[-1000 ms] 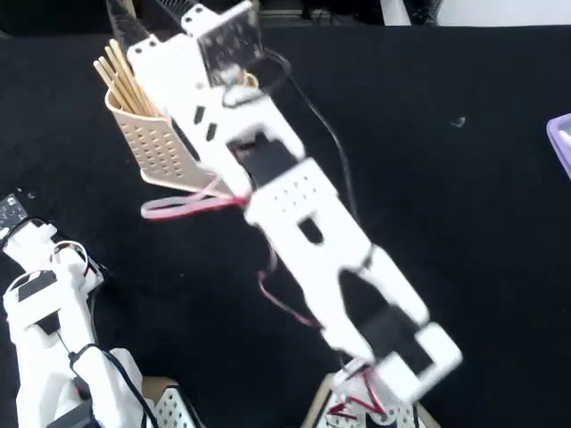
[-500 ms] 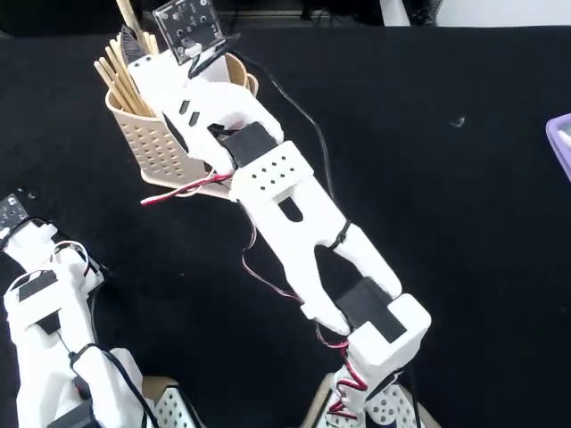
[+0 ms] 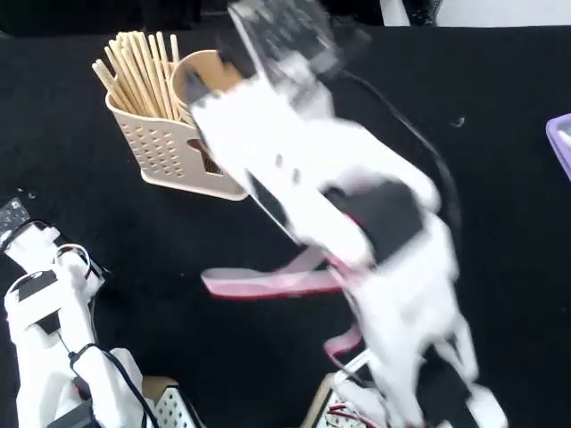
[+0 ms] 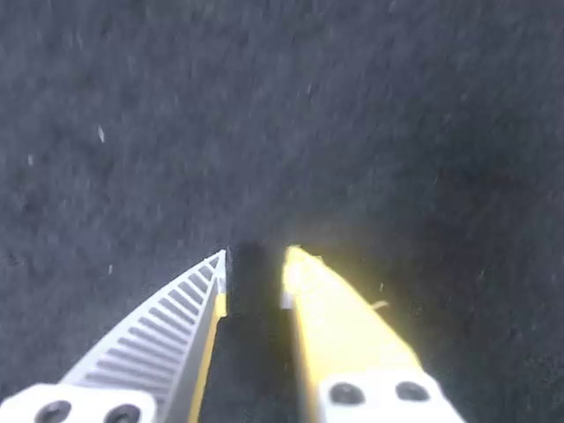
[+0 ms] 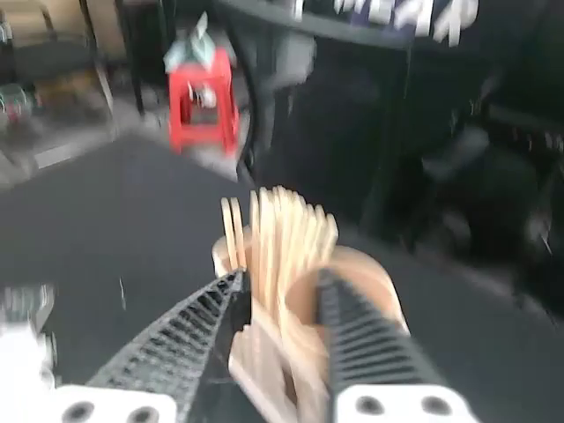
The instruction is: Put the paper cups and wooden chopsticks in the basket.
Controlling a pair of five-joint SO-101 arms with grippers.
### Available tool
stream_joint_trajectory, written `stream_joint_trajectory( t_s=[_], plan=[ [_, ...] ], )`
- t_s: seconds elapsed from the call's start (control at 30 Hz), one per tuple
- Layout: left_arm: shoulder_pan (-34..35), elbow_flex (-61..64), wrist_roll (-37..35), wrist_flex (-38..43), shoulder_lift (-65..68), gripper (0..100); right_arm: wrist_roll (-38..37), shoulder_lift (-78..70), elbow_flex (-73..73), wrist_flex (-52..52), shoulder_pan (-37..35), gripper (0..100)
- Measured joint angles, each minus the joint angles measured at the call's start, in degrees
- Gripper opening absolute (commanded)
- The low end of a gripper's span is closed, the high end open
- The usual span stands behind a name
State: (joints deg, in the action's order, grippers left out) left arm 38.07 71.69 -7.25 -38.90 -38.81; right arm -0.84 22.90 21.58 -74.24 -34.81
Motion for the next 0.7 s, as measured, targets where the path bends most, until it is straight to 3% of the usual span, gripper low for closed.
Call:
stream_joint_trajectory(
  t_s=[0.13, 0.3, 0.47, 0.7],
  plan=[
    [-1.93, -1.41, 3.16, -5.54, -3.08, 3, 0.00, 8.09, -9.76, -9.32, 3.87, 3.1],
    [-9.85, -0.35, 7.30, -9.85, -11.78, 3, 0.00, 15.56, -28.40, -9.76, 13.10, 1.1],
    [-15.21, 4.31, 7.65, -14.33, -25.49, 3, -3.16, 27.25, -48.35, -3.87, 24.09, 1.1],
    [-20.40, 10.64, 7.65, -23.03, -48.79, 3, -5.54, 53.89, -77.71, 6.86, 33.67, 1.4]
  ],
)
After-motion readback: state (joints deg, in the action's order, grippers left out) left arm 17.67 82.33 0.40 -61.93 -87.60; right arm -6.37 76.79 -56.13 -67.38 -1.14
